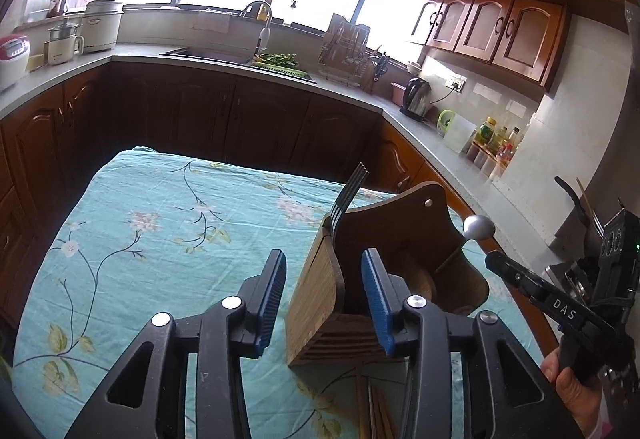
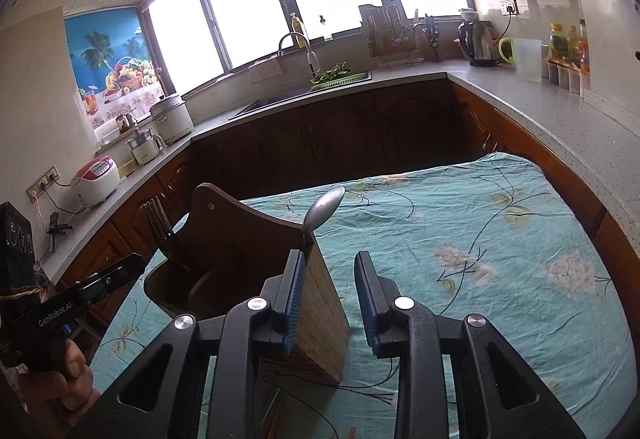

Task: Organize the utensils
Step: 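Open both grippers and pull them back from the holder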

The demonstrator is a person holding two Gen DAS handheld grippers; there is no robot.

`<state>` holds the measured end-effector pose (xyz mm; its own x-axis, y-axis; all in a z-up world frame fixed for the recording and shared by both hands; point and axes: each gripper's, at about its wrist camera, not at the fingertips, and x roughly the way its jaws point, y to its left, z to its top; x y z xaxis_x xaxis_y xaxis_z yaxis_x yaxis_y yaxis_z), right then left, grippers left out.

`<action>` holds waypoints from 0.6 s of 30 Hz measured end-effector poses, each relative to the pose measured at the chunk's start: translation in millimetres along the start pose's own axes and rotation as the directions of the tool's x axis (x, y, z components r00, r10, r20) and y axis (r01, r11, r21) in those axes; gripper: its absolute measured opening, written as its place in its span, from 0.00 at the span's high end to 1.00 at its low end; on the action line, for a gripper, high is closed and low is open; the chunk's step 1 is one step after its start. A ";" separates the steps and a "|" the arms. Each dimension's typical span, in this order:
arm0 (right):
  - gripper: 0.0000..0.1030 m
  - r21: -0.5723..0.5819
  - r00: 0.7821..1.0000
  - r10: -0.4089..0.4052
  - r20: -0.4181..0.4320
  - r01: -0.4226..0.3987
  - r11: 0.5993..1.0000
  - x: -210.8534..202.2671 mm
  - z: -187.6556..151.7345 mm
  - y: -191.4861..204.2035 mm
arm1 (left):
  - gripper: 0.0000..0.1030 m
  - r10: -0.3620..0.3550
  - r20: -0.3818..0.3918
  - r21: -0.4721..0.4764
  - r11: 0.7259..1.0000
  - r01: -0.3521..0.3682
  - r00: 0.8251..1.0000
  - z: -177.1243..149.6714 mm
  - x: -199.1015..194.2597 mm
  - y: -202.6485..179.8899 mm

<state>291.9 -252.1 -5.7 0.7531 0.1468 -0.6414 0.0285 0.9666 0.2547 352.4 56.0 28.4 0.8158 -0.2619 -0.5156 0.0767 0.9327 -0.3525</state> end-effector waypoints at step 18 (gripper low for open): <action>0.12 0.047 0.985 0.035 0.171 -0.044 0.998 -132.9 -60.9 -4.4 | 0.21 0.006 0.036 -0.020 1.000 -0.005 0.999 -100.7 -135.2 -3.2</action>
<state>151.7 -263.1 34.3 0.8550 0.1427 -0.4986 0.0264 0.9481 0.3168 184.0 63.5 20.6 0.8362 -0.2473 -0.4895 0.0611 0.9290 -0.3650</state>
